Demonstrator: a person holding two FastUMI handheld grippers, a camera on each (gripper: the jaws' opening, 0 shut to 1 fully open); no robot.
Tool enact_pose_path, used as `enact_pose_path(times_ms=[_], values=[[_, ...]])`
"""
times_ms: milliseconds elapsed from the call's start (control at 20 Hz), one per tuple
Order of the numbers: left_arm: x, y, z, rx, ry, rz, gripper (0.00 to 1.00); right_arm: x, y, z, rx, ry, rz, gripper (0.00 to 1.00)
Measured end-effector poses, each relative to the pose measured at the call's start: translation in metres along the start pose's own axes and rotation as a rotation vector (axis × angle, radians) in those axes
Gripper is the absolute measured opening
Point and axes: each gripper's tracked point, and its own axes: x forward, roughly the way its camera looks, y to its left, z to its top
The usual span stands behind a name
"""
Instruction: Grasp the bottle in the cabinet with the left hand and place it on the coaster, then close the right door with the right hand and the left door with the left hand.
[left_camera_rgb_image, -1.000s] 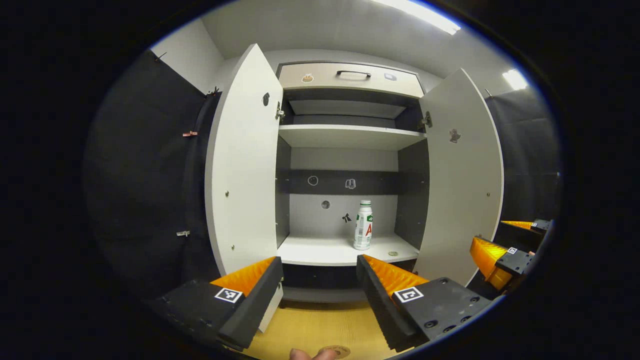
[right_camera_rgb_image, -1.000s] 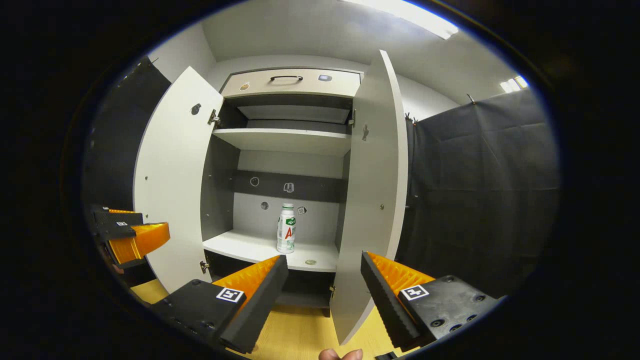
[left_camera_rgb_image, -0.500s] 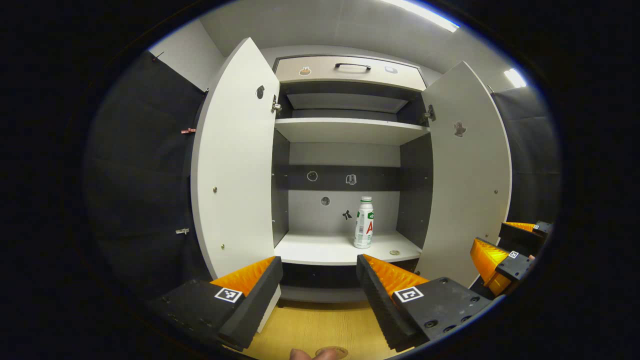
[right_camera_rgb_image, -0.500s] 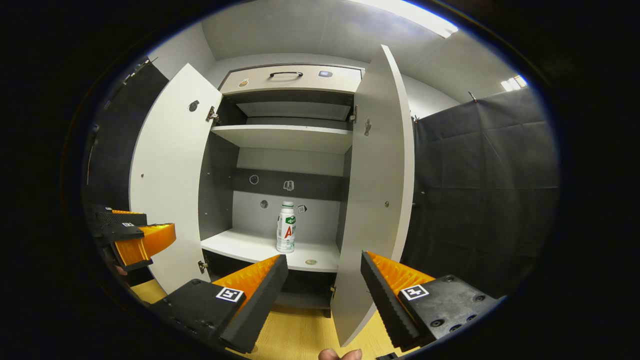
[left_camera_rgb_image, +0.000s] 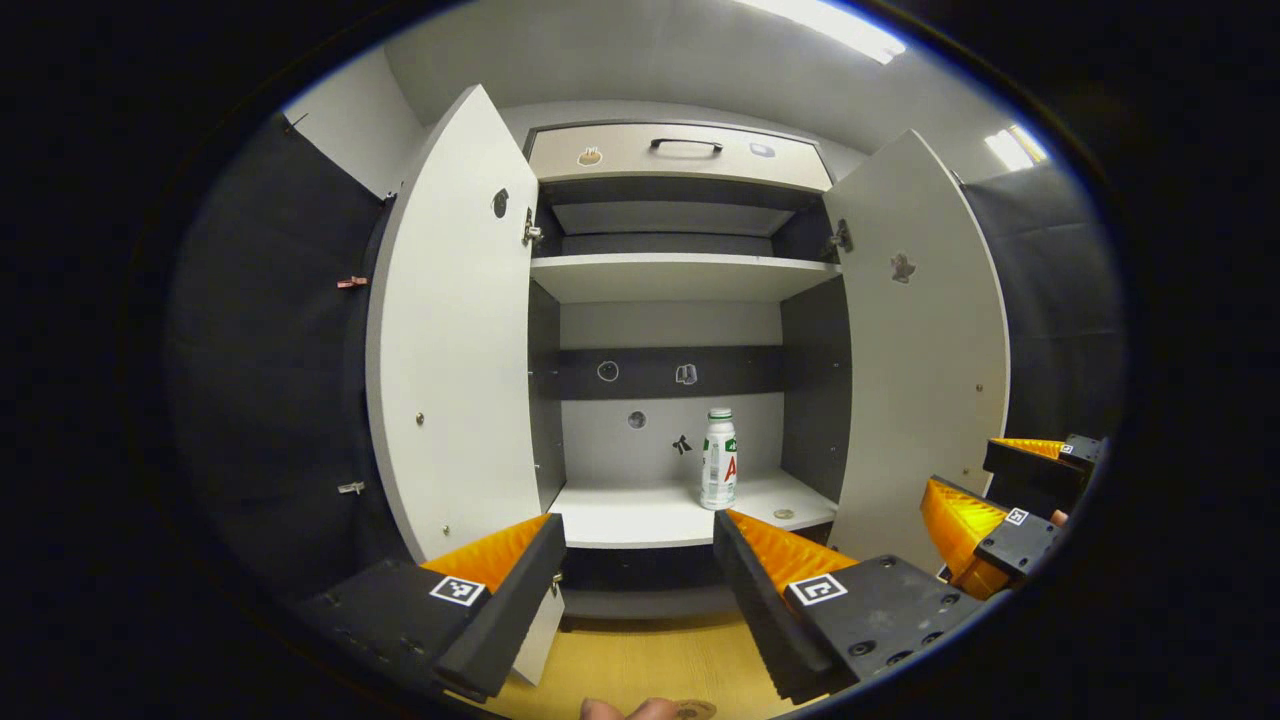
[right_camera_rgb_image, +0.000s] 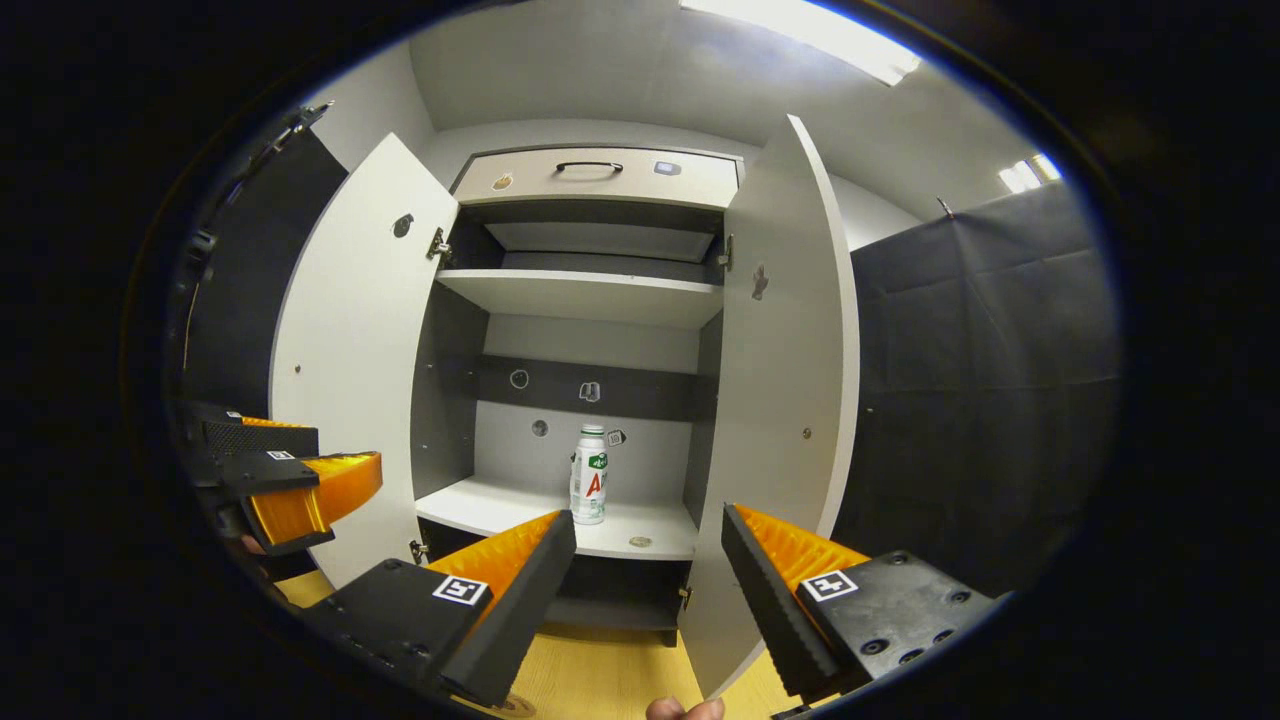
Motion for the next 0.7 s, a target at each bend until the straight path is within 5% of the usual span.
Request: enact_pose_path(times_ms=[400, 700], values=[[0.018, -0.007, 0.003, -0.059, -0.006, -0.042, 0.95, -0.013, -0.021, 0.011, 0.025, 0.023, -0.039, 0.97], [0.082, -0.048, 0.007, -0.085, -0.019, -0.115, 0.94, -0.021, -0.054, 0.000, 0.007, 0.052, -0.072, 0.98]])
